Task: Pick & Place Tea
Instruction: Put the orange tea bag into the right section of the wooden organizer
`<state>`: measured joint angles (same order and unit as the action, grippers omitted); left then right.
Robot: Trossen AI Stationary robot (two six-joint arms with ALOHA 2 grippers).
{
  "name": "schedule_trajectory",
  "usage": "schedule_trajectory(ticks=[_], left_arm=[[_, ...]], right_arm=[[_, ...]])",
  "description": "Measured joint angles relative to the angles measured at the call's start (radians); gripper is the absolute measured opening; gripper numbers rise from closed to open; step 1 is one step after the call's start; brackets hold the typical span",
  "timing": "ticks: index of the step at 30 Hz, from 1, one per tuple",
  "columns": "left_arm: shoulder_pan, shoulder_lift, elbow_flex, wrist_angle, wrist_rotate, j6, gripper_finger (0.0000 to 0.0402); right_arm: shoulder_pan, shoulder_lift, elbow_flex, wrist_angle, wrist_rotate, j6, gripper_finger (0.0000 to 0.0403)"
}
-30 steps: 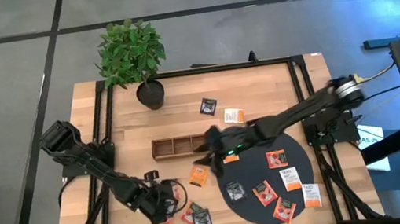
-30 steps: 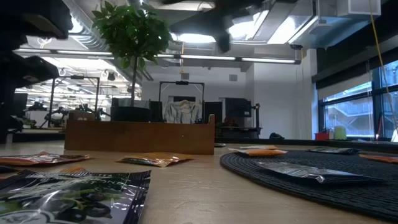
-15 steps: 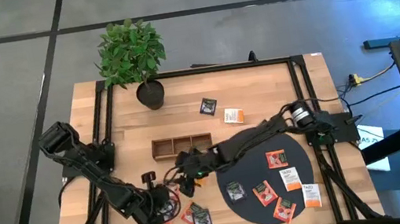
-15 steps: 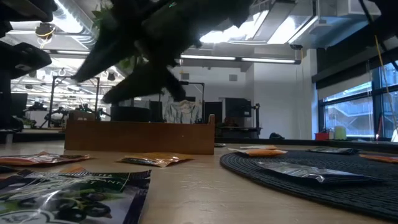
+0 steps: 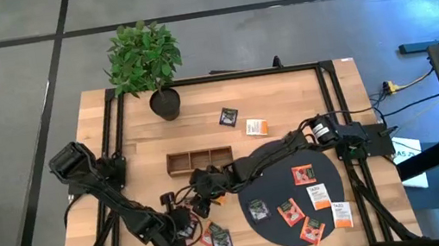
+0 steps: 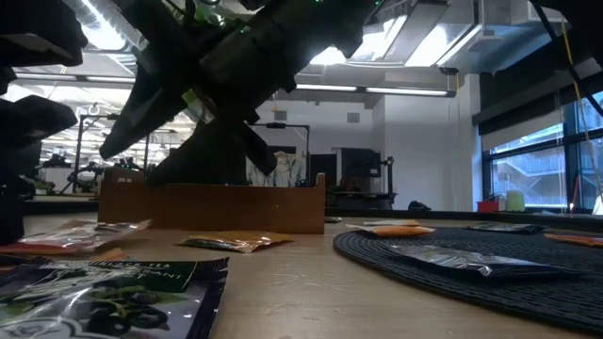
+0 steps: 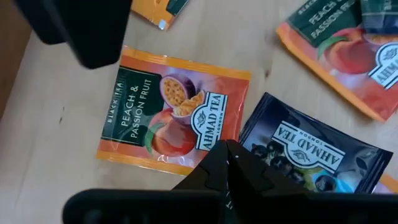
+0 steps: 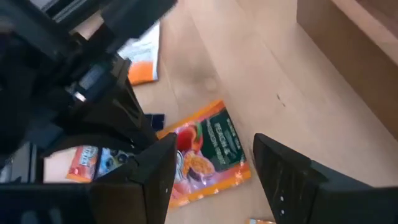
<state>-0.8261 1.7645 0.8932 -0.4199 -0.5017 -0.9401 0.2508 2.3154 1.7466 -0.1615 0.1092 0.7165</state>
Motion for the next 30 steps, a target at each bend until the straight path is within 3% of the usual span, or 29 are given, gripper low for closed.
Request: schedule_trajectory(ticks=[6,17,22,30], left_arm=[[0.000,0.004,0.000,0.006,0.003,0.001,0.0002],[0.000,0.005,0.000,0.005,0.014,0.016,0.0001],[0.000,0.006,-0.001,0.004,0.015,0.019,0.0002],[-0.003,0.007,-0.002,0.003,0.001,0.019,0.0002]], right_arm=[[0.000,0.000,0.000,-0.006,-0.006,0.016,0.0218],[0.003,0.000,-0.001,-0.039,-0.009,-0.014,0.0290],[0.005,0.003,-0.001,-0.078,-0.007,0.104,0.0287],[-0.014,0.047,-0.001,-0.035,-0.093,0.115,0.0267]])
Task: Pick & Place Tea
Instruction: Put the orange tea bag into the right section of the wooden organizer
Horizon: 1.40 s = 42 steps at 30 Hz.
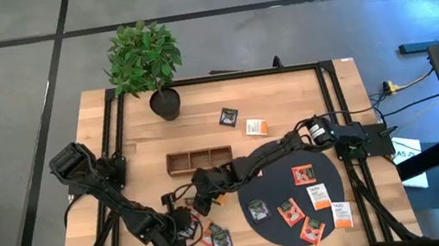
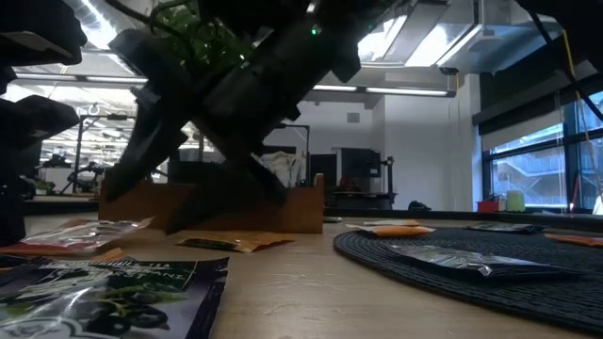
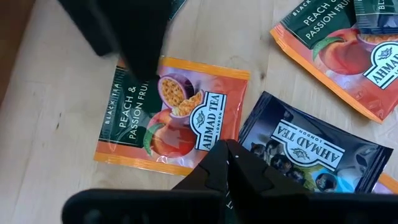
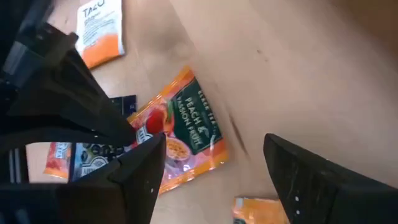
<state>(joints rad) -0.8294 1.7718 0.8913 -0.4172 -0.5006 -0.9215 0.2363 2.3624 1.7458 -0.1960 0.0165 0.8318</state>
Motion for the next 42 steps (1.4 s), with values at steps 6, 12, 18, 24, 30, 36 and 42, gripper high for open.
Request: schedule_trajectory(ticks=[6,12,18,24,30,36,42], left_arm=[[-0.007,0.001,0.000,0.000,-0.007,0.000,0.0002],[-0.007,0.002,-0.001,-0.001,-0.024,0.000,0.0002],[-0.007,0.002,-0.001,-0.001,-0.026,0.000,0.0001],[-0.007,0.002,-0.001,-0.001,-0.028,0.000,0.0002],[-0.007,0.002,-0.002,-0.001,-0.037,0.000,0.0002],[-0.007,0.002,-0.002,-0.001,-0.041,0.000,0.0003],[-0.007,-0.006,-0.002,-0.005,-0.038,-0.008,0.0004]], right_arm=[[0.001,0.007,0.000,0.006,-0.022,0.024,0.0251],[0.002,0.008,0.000,0.019,-0.049,0.015,0.0218],[0.003,0.008,0.000,0.020,-0.048,0.002,0.0172],[0.003,0.008,0.000,0.023,-0.046,0.000,0.0117],[0.002,0.017,0.000,0.063,-0.045,-0.002,0.0087],[0.002,0.026,-0.002,0.040,-0.039,0.032,0.0043],[0.002,0.028,-0.002,0.037,-0.037,0.001,0.0007]])
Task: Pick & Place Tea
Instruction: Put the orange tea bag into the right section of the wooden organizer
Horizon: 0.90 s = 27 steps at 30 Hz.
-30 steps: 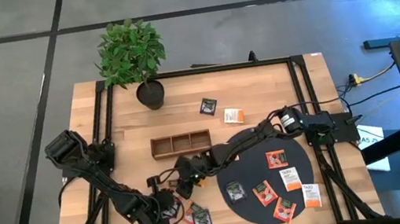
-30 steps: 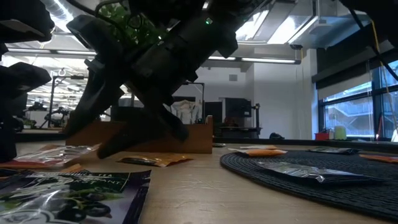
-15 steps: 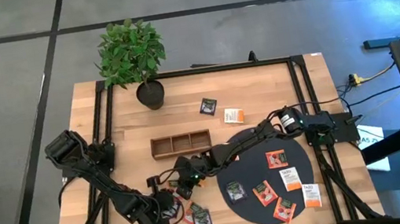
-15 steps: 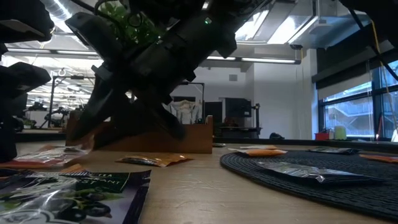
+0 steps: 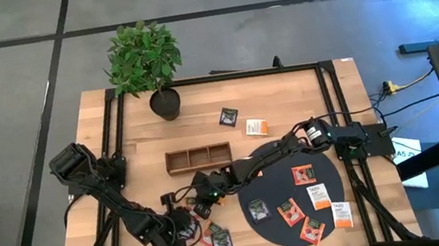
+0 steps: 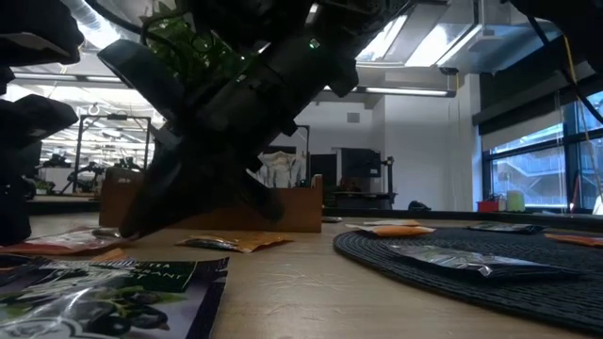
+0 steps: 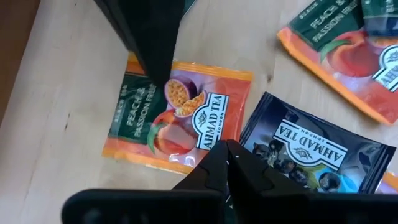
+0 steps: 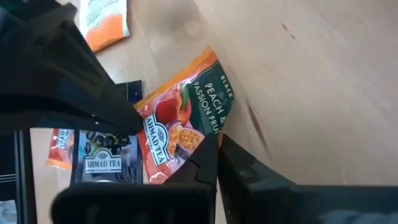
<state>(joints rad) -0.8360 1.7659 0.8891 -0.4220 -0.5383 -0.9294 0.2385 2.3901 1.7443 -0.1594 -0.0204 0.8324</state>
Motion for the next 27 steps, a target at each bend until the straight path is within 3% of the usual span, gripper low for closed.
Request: schedule_trajectory(ticks=[5,11,22,27], left_arm=[[-0.009,-0.054,-0.002,-0.048,0.024,0.000,0.0010],[-0.046,-0.203,-0.002,-0.112,-0.045,-0.004,0.0006],[-0.127,-0.457,0.000,-0.129,-0.368,-0.018,0.0008],[-0.126,-0.471,0.000,-0.133,-0.424,-0.012,0.0006]], right_arm=[[-0.002,-0.001,0.000,-0.002,-0.004,-0.008,0.0004],[-0.010,-0.063,0.001,-0.030,-0.008,-0.075,0.0002],[-0.058,-0.387,-0.012,-0.336,0.116,-0.407,0.0001],[-0.105,-0.568,-0.177,-0.370,0.161,-0.452,0.0001]])
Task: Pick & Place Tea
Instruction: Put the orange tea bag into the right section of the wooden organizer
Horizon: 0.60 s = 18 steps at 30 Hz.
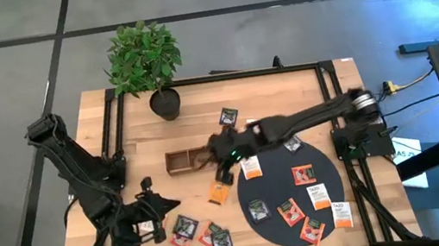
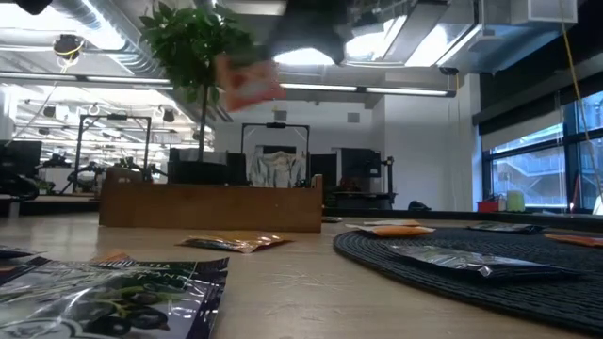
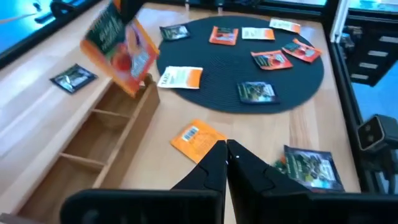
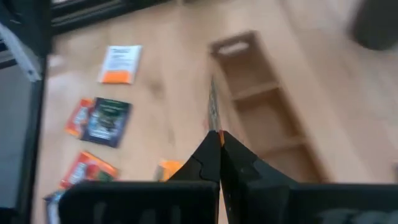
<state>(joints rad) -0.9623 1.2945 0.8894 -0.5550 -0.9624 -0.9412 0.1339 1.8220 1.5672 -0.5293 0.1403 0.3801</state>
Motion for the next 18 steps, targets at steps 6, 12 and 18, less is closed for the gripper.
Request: schedule_trajectory(ticks=[6,12,18], left_arm=[[0.009,0.001,0.000,0.002,-0.076,-0.025,0.0010],[0.047,0.001,0.000,0.005,-0.121,-0.025,0.0004],[0.087,0.001,0.000,0.005,-0.117,-0.025,0.0008]], right_arm=[[-0.064,-0.197,-0.337,0.280,0.001,-0.077,0.0000],[-0.135,-0.213,-0.525,0.499,-0.043,-0.158,0.0000],[-0.190,-0.150,-0.578,0.631,-0.099,-0.237,0.0000]])
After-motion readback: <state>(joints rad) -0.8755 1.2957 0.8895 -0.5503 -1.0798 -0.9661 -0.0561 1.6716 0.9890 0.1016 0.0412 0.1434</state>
